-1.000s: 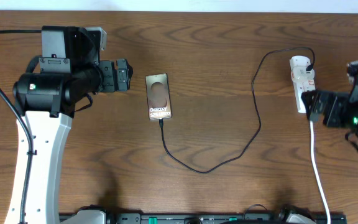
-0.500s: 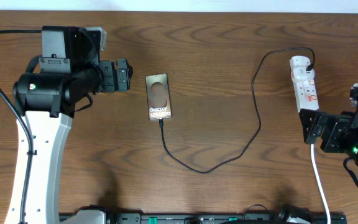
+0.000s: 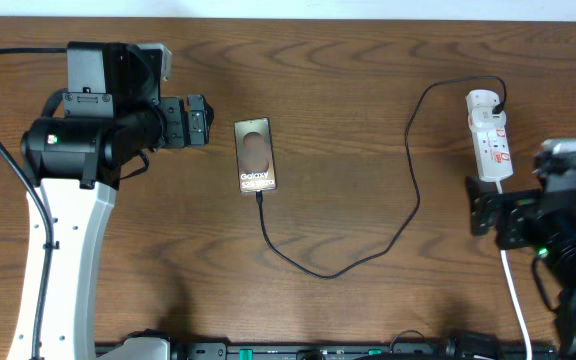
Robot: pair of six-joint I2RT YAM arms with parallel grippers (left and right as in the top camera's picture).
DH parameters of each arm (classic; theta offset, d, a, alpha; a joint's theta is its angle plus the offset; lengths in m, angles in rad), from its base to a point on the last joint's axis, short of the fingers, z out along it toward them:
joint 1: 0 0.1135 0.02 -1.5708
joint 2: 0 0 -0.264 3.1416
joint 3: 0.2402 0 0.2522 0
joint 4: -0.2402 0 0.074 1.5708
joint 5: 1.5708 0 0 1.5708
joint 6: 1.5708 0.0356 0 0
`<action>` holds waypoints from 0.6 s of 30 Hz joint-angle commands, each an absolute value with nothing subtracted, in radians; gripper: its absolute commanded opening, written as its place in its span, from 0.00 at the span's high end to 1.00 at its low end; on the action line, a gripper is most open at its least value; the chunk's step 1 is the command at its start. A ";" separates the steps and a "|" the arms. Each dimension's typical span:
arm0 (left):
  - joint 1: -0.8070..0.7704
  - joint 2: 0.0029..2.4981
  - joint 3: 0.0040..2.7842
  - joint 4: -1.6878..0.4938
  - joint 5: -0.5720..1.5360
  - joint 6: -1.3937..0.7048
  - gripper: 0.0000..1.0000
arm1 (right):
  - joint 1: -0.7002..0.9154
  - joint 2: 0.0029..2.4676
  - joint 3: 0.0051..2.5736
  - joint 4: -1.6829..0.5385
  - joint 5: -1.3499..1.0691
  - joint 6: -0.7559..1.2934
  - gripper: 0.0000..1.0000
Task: Plug charger to phone and switch on socket
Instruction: 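Lift the right gripper off the power strip and pull back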
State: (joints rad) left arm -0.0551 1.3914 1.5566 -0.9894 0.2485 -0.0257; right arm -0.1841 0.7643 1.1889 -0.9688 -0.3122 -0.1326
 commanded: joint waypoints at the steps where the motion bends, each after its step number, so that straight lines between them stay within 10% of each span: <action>1: -0.051 1.391 1.563 -0.992 0.238 -0.020 0.00 | -0.088 0.638 1.011 -0.831 -0.165 -0.121 0.01; 18: -0.051 1.391 1.563 -0.992 0.238 -0.020 0.00 | 0.059 0.117 0.217 -0.162 -0.030 -0.008 0.01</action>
State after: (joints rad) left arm -0.0547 1.3914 1.5566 -0.9890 0.2478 -0.0257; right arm 0.0132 0.1986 0.3004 -0.2092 -0.1101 -0.0753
